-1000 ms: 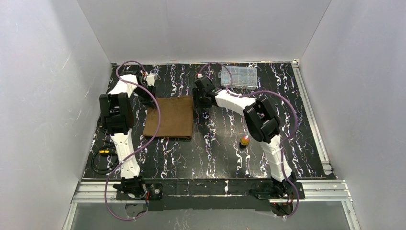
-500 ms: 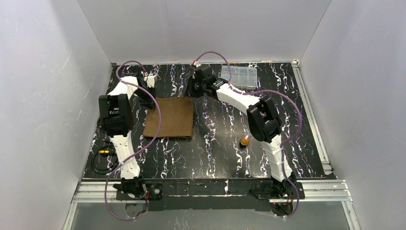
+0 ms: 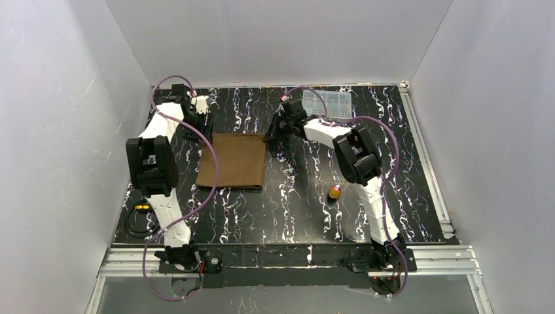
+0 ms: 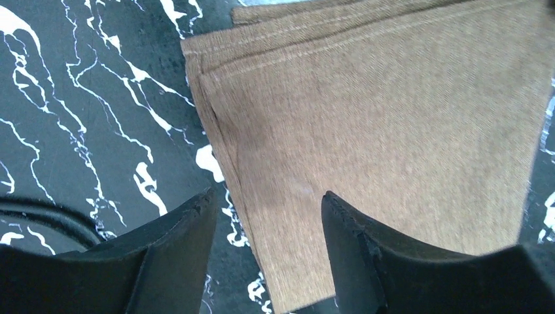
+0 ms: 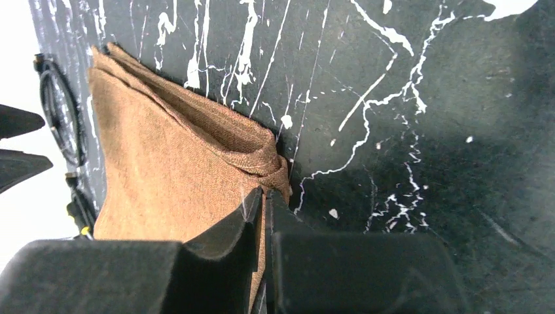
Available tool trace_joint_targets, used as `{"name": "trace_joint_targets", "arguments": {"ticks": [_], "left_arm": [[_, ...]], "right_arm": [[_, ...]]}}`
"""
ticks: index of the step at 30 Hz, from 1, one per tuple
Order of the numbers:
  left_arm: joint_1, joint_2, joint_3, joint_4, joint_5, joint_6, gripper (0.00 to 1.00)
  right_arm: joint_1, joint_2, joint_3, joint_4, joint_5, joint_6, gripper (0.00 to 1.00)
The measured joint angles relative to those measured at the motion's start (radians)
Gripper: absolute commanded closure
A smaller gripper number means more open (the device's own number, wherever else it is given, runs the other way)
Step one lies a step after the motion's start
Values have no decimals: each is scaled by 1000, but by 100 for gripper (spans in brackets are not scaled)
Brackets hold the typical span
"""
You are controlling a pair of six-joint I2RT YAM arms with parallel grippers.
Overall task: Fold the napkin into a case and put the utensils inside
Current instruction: Smooth out the square-folded napkin at the center of the board.
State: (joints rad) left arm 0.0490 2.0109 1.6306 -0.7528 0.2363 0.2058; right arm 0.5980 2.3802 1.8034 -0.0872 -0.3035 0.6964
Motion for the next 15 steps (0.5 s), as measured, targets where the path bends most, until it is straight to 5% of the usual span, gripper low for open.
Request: {"name": "trace_joint_targets", "arguments": {"ticks": [8, 15], "left_arm": [[-53, -158, -100, -55, 82, 72, 42], [-105, -141, -172, -80, 89, 122, 45]], "right_arm": [[-18, 2, -43, 66, -34, 39, 76], [-5, -64, -136, 125, -30, 67, 70]]}}
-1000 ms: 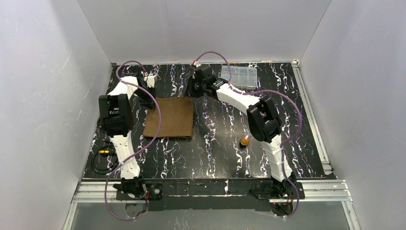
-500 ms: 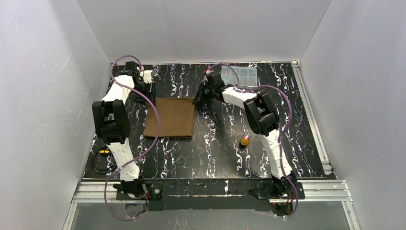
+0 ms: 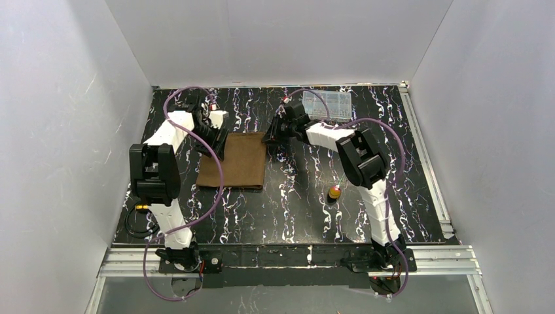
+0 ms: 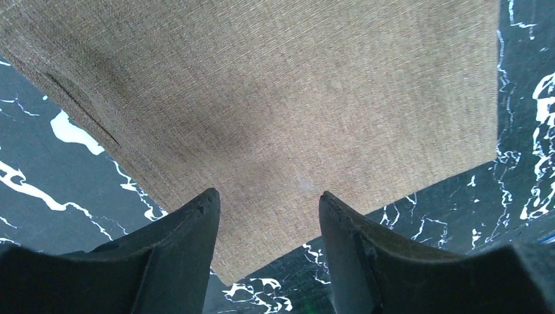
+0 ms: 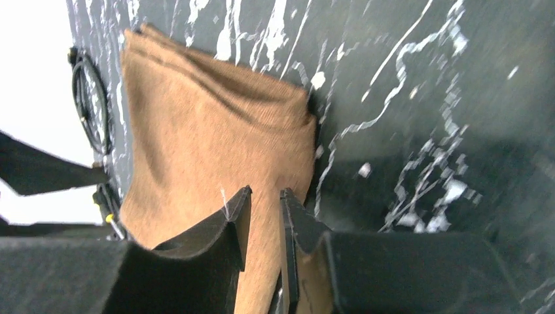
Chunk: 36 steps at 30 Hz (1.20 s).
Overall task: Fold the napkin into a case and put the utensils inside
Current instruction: Smooth out the square-folded napkin at the center of the board.
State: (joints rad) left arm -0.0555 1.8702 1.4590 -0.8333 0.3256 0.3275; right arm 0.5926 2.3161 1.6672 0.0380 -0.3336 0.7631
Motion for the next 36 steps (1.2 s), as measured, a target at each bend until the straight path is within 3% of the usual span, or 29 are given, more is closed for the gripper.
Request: {"name": "trace_joint_targets", "arguments": {"ticks": [11, 19, 24, 29, 32, 36], "left_arm": [[11, 48, -9, 26, -37, 12, 48], [11, 98, -3, 37, -60, 13, 49], [11, 101, 10, 44, -71, 13, 49], [11, 103, 10, 48, -77, 13, 49], [11, 103, 10, 49, -77, 13, 49], [11, 103, 10, 49, -77, 13, 49]], "right_arm": [[136, -311, -444, 261, -98, 129, 84], [170, -296, -611, 303, -169, 154, 86], [170, -282, -618, 309, -171, 155, 85], [167, -281, -605, 292, -183, 150, 76], [164, -281, -527, 198, -187, 122, 75], [138, -264, -265, 76, -187, 73, 72]]}}
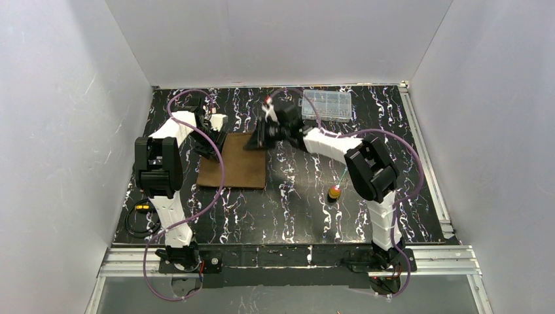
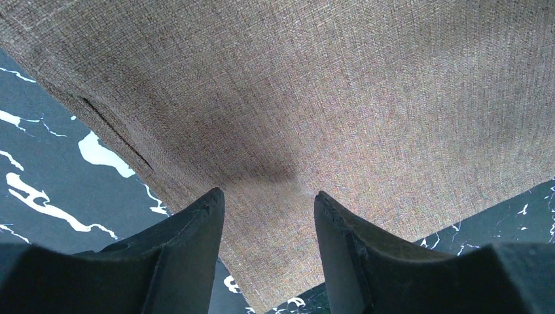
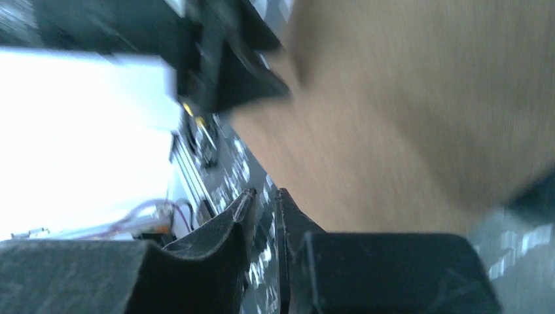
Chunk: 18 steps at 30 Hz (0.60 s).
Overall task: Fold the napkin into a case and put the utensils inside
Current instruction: Smooth out the square-folded napkin at the center of the board.
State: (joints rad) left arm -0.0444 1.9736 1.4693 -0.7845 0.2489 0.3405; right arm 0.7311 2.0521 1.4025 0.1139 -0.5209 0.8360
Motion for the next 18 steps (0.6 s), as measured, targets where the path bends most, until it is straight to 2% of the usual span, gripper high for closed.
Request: {"name": "trace_joint_targets", "arguments": {"ticks": [4, 8, 15, 16, 18], "left_arm": [[0, 0, 0, -1, 1, 0, 49], [2, 0, 6, -11, 6, -3, 45], [53, -2, 106, -63, 75, -30, 38], [71, -3, 121, -66, 84, -33, 28], [107, -6, 142, -71, 95, -36, 19]], "right_arm": [[-37, 94, 300, -36, 15, -40, 69], [-66, 209, 455, -77, 50, -69, 69], [-99, 408, 487, -164, 104, -78, 71], [-107, 418, 484, -145, 77, -61, 71], [-111, 417, 483, -141, 91, -62, 71]]}}
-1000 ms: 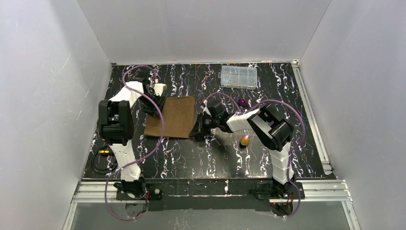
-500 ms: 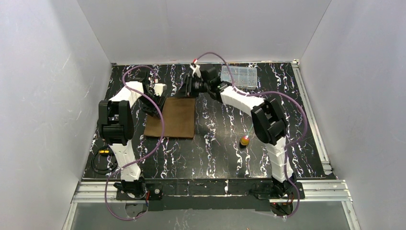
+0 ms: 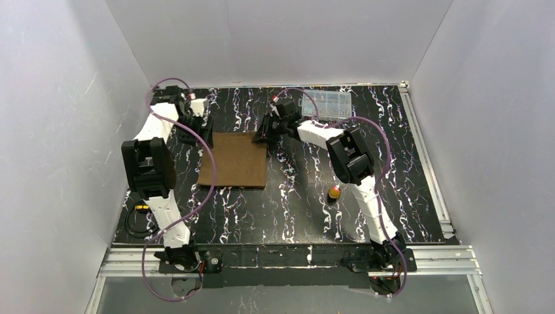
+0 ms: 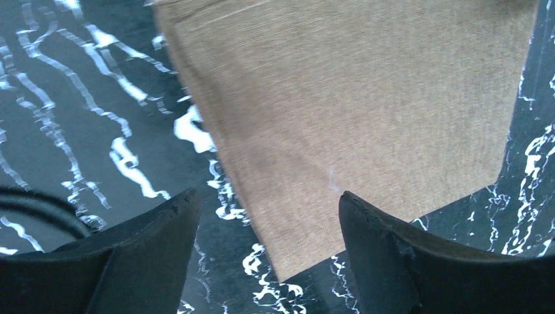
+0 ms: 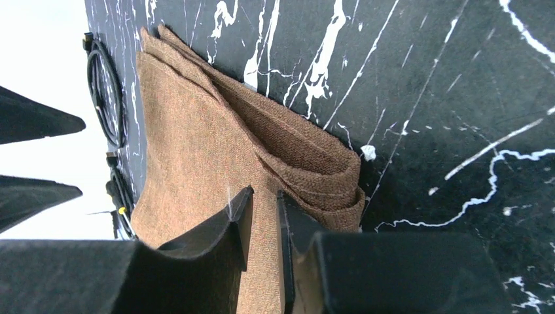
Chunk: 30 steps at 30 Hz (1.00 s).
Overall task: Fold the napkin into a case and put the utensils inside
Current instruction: Smooth out the square-folded napkin at the center of the board, then move the square-folded napkin to the center of the board.
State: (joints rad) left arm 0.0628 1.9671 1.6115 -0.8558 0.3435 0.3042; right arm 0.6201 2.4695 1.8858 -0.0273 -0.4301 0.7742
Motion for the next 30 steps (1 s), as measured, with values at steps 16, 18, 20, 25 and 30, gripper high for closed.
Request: {"name": "trace_joint_targets", "arguments": {"ticks": [16, 18, 20, 25, 30], "left_arm": [[58, 87, -33, 15, 2, -29, 44], [52, 103, -66, 18, 5, -32, 48], [49, 108, -84, 14, 10, -36, 53], [29, 103, -101, 31, 13, -40, 60], [-2, 81, -140, 53, 17, -44, 66]], "right_arm": [[-9, -101, -142, 43, 26, -33, 46], [-8, -145, -195, 44, 39, -38, 46], [-2, -183, -232, 38, 49, -41, 48], [40, -264, -294, 39, 69, -45, 52], [111, -288, -349, 68, 61, -43, 62]]}}
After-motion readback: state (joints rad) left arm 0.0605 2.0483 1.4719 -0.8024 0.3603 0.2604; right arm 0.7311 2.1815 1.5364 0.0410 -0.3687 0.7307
